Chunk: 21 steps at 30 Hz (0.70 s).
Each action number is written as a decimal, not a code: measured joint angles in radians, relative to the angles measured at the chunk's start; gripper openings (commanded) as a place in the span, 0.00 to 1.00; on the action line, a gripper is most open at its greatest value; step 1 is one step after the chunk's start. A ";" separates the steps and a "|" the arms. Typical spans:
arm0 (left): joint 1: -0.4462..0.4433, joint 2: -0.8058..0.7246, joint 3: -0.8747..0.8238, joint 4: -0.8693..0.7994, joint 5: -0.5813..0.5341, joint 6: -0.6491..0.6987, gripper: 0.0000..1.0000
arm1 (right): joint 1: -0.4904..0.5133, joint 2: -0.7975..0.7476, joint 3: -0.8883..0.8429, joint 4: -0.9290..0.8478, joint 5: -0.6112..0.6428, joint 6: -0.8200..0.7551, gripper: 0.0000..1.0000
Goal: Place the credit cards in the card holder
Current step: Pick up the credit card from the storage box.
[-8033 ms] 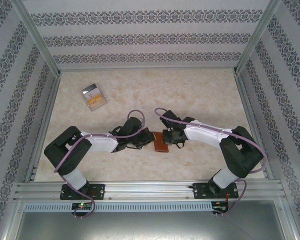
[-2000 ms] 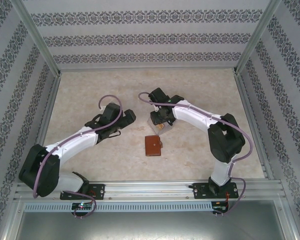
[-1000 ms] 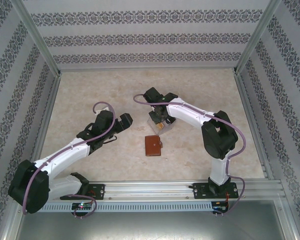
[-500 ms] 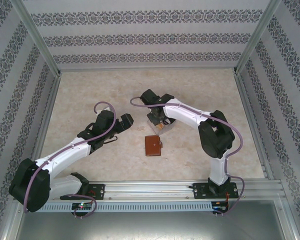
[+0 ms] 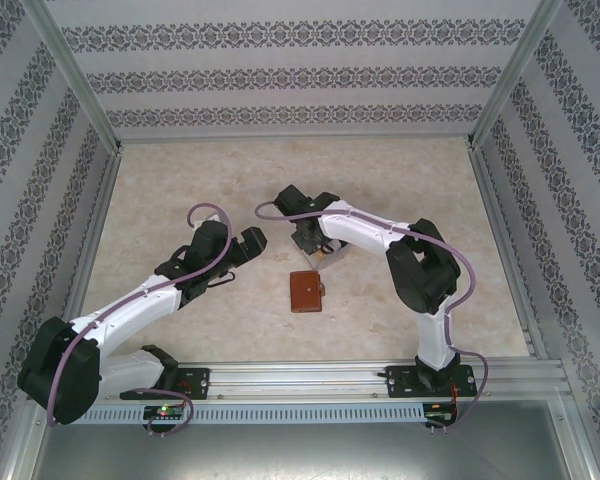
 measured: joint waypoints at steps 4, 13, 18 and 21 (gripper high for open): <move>0.000 0.000 0.000 0.000 -0.002 -0.010 0.99 | 0.023 0.017 0.000 0.000 0.051 -0.019 0.38; 0.000 0.000 0.000 0.000 -0.003 -0.018 0.99 | 0.069 0.036 0.000 0.006 0.191 -0.048 0.38; 0.000 0.000 0.000 0.000 -0.003 -0.018 0.99 | 0.071 0.036 0.000 0.013 0.233 -0.063 0.37; 0.000 0.000 0.000 0.000 -0.003 -0.018 0.99 | 0.071 0.036 -0.001 0.016 0.238 -0.066 0.35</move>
